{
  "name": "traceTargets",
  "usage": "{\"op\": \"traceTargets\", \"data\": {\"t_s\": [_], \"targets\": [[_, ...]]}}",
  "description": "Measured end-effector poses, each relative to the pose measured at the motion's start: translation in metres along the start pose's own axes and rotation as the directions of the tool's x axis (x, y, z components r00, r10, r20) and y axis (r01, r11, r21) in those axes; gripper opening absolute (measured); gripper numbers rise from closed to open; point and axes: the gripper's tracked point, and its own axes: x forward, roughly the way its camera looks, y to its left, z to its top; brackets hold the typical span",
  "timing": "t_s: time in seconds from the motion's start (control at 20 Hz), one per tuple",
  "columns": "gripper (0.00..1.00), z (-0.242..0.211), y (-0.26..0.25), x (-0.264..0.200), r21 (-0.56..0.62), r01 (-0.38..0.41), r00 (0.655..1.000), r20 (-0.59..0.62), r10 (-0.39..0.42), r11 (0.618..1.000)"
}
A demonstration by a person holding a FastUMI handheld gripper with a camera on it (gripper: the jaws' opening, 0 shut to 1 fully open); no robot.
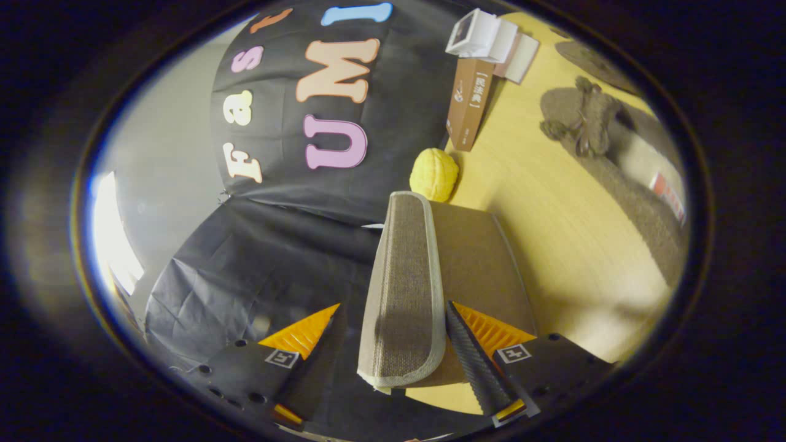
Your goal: Open the storage box then place both shoes into the box .Put the left shoe in first, then the right shoe, with the right side of both shoes facing outward in a uniform manner.
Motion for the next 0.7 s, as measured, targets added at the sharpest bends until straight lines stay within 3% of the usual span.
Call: {"op": "traceTargets", "data": {"t_s": [0.4,0.7], "targets": [[1.0,0.012,0.021,-0.015,0.147,-0.116,0.993,-0.002,0.118,0.982],[0.74,0.015,0.056,-0.021,0.164,-0.188,0.98,-0.032,0.196,0.968]]}}
